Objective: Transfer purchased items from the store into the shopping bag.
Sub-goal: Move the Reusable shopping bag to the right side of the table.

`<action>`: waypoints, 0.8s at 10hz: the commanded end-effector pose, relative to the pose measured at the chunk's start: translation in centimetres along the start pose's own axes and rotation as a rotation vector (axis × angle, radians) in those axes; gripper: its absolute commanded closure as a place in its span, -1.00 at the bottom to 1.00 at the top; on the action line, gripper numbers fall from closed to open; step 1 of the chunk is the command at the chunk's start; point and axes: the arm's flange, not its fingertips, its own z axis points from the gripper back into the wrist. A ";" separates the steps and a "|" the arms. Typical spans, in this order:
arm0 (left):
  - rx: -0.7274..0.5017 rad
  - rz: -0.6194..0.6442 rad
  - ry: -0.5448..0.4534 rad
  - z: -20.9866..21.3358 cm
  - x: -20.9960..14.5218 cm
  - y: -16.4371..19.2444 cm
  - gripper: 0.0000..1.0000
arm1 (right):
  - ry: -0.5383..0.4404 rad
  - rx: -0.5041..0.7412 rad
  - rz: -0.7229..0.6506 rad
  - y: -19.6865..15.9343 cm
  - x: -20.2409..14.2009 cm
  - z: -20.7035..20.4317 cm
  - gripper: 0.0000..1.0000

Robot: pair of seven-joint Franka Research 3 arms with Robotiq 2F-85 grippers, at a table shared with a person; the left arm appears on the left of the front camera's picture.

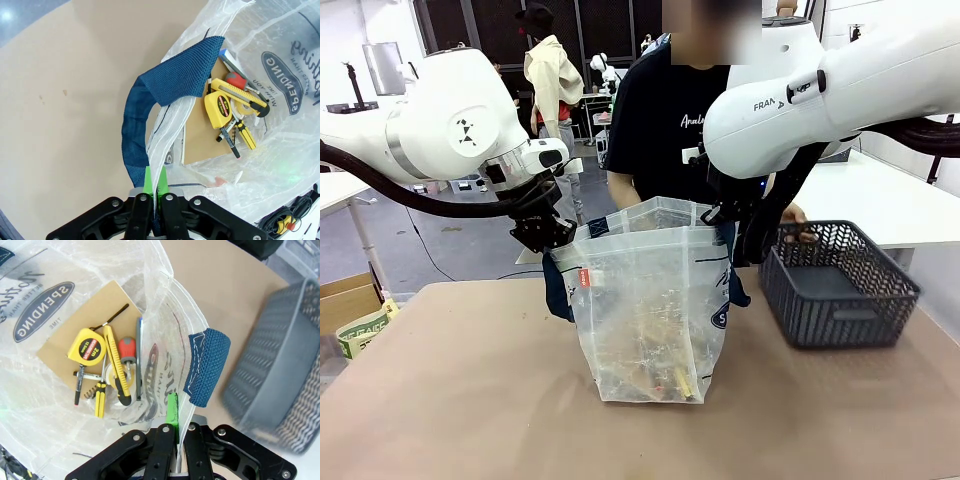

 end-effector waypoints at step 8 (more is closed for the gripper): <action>0.002 0.180 -0.029 1.6 1.5 -2.4 1.00 | 0.039 -0.026 -0.256 3.1 2.5 -0.3 1.00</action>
